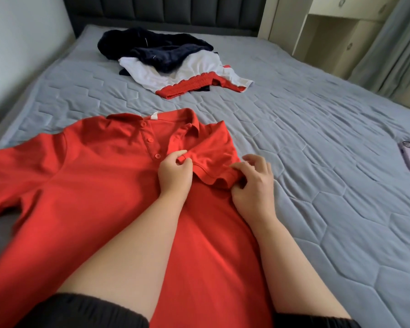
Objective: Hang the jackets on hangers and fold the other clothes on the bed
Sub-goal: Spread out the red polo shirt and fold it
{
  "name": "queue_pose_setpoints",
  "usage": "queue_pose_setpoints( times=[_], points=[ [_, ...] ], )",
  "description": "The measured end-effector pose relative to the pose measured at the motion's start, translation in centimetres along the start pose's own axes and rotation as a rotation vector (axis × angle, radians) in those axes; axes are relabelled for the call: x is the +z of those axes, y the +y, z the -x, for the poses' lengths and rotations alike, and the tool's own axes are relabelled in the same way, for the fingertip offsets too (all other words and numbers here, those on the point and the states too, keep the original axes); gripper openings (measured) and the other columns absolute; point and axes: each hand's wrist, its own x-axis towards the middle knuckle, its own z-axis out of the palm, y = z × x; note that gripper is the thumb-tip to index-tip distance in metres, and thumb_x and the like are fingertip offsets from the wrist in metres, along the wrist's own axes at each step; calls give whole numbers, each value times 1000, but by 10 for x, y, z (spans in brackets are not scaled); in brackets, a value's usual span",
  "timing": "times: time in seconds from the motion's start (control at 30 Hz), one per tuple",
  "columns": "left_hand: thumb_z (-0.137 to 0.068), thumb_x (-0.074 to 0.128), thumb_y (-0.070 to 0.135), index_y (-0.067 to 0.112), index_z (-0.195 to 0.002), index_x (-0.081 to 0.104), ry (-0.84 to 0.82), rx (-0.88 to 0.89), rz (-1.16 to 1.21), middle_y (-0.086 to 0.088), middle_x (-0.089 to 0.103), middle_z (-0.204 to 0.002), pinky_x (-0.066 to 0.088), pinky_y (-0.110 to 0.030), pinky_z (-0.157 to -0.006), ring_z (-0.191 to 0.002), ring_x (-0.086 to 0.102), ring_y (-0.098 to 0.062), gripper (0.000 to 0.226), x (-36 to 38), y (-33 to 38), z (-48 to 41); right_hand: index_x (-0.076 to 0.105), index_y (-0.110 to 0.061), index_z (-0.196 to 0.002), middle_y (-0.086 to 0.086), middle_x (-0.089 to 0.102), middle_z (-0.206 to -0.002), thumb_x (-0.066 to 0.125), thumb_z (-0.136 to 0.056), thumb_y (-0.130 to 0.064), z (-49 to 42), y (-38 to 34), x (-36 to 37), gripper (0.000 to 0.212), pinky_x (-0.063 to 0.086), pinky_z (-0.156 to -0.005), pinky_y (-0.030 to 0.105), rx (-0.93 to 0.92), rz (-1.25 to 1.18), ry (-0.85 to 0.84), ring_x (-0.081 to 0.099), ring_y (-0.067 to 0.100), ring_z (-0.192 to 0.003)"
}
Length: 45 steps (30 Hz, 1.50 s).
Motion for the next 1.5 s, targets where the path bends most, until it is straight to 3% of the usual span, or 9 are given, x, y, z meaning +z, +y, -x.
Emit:
queue_pose_setpoints(
  times=[0.13, 0.23, 0.37, 0.43, 0.53, 0.7, 1.17, 1.3, 1.5],
  points=[
    [-85, 58, 5, 9, -119, 64, 50, 73, -84, -11, 66, -117, 38, -23, -94, -111, 60, -24, 35, 0, 1, 11, 76, -15, -75, 3, 63, -87, 56, -64, -4, 3, -1, -14, 25, 36, -79, 34, -42, 96, -114, 53, 29, -87],
    [-82, 55, -3, 7, -120, 63, 86, 118, -157, -15, 66, -113, 38, -28, -94, -108, 58, -30, 40, -2, 0, 17, 75, -24, -93, -6, 65, -105, 51, -82, -12, -2, 0, -22, 29, 30, -85, 34, 32, 449, -423, 50, 23, -101],
    [-71, 48, -11, -5, -110, 66, 138, 538, -260, -22, 64, -108, 37, -37, -98, -104, 56, -40, 43, -3, -2, 20, 73, -11, -100, 3, 70, -97, 45, -76, -11, -2, -22, -24, 37, 34, -83, 36, -46, 268, -87, 57, 28, -94],
    [-74, 44, 0, 2, -111, 69, 42, 667, -411, -20, 62, -120, 37, -43, -103, -116, 52, -40, 45, 0, -6, 16, 67, -13, -110, 0, 66, -113, 40, -85, -17, -1, -24, -20, 37, 36, -94, 41, -23, 296, -117, 55, 25, -108],
    [-87, 44, 16, 22, -123, 64, -231, 502, -708, -2, 48, -144, 18, -39, -115, -139, 28, -27, 42, 6, -13, 13, 44, -21, -137, -6, 36, -150, 24, -99, -35, 10, -4, -7, 45, 13, -114, 54, 217, 471, -559, 25, 21, -142],
    [-96, 27, 34, 31, -150, 23, -348, 476, -977, 6, 14, -159, 3, -39, -118, -147, 5, -20, 54, 7, -25, 11, 5, -22, -154, -4, 2, -162, 20, -96, -45, 23, 6, 7, 64, -5, -116, 51, 294, 483, -603, -2, 17, -148],
    [-99, 25, 44, 27, -153, 8, -502, 415, -1026, 4, 2, -161, -2, -40, -118, -147, -5, -18, 58, -88, -21, 81, 3, -17, -154, 4, -9, -161, 18, -97, -42, 42, -19, -9, 64, -8, -116, 48, 288, 576, -661, -10, 21, -148],
    [-97, 25, 49, 31, -151, 14, -375, 467, -1161, 3, 8, -160, -11, -50, -114, -147, -7, -23, 59, -136, -23, 100, 6, -15, -154, 5, -4, -162, 19, -98, -43, 51, -41, -17, 64, -5, -117, 48, 261, 661, -711, -9, 22, -148],
    [-96, 23, 55, 30, -152, 7, -291, 188, -1155, 4, 0, -161, -2, -51, -115, -147, -5, -18, 63, -228, -38, 92, 13, -15, -153, 6, -1, -162, 25, -100, -43, 54, -127, 5, 61, 1, -118, 47, 178, 478, -758, -5, 23, -148]
  ],
)
